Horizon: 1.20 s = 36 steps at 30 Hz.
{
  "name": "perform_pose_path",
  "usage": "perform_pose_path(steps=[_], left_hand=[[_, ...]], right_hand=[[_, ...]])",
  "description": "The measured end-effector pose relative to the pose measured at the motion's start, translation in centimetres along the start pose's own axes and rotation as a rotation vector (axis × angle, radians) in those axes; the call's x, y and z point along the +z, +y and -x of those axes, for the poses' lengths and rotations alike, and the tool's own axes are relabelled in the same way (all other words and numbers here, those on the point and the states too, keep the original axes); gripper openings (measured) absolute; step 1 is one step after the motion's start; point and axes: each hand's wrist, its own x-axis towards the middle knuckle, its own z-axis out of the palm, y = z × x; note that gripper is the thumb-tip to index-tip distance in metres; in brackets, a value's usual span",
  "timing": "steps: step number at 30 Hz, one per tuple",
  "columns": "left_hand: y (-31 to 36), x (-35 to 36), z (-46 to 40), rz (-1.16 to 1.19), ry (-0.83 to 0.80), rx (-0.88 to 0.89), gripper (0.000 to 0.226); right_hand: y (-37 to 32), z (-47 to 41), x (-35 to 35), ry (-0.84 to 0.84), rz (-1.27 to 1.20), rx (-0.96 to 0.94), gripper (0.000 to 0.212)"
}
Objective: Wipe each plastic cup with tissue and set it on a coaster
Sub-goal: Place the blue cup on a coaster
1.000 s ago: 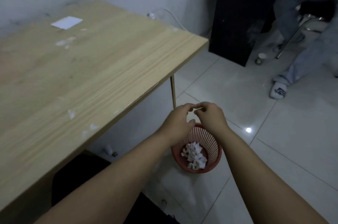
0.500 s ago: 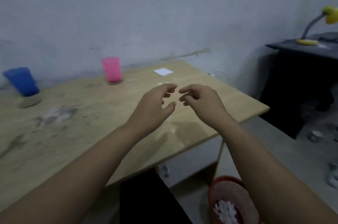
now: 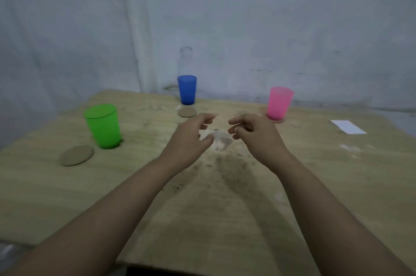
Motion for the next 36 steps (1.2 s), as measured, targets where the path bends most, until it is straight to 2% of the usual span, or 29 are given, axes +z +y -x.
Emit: perform_pose_path(steps=[8, 14, 22, 30, 36], left_hand=[[-6.9, 0.2, -5.2, 0.011, 0.019, -0.141, 0.044], [-10.9, 2.0, -9.9, 0.007, 0.013, -0.182, 0.043], [-16.7, 2.3, -15.7, -0.076, 0.138, -0.286, 0.052], [-20.0, 3.6, -17.5, -0.361, 0.096, -0.382, 0.081], [-20.1, 3.7, -18.2, -0.328, 0.104, -0.376, 0.078]], right_hand=[[2.3, -7.2, 6.2, -0.080, -0.003, 0.067, 0.023], [4.8, -12.8, 7.7, -0.034, -0.018, 0.152, 0.022], [7.6, -19.6, 9.7, 0.042, -0.097, 0.210, 0.022], [10.0, -21.6, 11.0, 0.062, -0.109, 0.253, 0.027], [11.4, -21.7, 10.6, 0.074, -0.161, 0.254, 0.031]])
